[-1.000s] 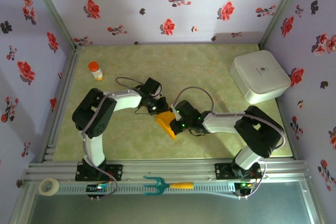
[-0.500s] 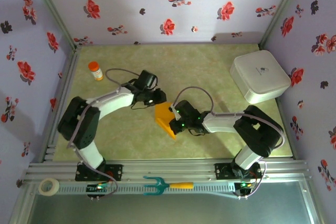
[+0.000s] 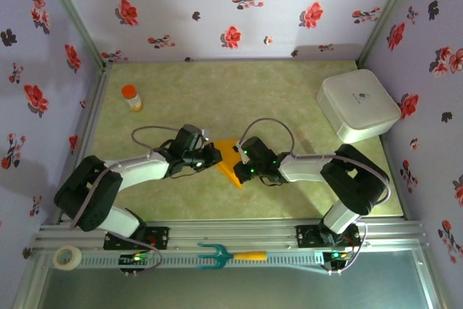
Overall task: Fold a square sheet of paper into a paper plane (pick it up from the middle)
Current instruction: Third fold the triangle at the center of the table.
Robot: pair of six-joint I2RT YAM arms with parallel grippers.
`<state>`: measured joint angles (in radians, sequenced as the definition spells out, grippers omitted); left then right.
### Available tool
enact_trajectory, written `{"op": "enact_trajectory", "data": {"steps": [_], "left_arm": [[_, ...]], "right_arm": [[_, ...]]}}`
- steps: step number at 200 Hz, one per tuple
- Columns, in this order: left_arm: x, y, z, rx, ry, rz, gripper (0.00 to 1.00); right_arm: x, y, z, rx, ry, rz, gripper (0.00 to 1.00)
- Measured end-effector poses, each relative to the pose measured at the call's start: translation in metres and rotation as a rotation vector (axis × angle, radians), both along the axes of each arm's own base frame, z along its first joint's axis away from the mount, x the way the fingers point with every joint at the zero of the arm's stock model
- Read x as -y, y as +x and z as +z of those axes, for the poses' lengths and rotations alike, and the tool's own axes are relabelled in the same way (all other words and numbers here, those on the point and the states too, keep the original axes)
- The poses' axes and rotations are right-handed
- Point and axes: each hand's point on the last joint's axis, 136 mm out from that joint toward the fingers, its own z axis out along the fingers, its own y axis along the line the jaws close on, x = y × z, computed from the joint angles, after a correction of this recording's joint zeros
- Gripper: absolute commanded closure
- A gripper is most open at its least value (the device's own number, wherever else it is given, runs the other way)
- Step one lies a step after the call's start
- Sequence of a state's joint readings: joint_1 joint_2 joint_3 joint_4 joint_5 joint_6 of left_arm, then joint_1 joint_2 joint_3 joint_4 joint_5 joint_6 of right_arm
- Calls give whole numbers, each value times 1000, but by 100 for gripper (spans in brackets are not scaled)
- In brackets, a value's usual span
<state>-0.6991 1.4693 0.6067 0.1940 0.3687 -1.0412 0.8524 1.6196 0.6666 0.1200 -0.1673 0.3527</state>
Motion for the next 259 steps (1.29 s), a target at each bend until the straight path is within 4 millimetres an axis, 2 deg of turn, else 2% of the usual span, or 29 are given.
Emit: {"op": "enact_trajectory", "data": {"steps": [21, 73, 114, 202, 259], "left_arm": [[6, -7, -4, -20, -56, 5, 100], [15, -7, -6, -51, -108, 9, 100], [15, -9, -20, -93, -91, 14, 100], [18, -9, -26, -109, -87, 7, 100], [15, -12, -46, -156, -44, 11, 100]], "right_arm": [[0, 1, 0, 3, -1, -4, 97], [0, 4, 0, 4, -1, -15, 97], [0, 5, 0, 3, -2, -24, 97], [0, 5, 0, 3, -2, -25, 97], [0, 5, 0, 3, -2, -25, 97]]}}
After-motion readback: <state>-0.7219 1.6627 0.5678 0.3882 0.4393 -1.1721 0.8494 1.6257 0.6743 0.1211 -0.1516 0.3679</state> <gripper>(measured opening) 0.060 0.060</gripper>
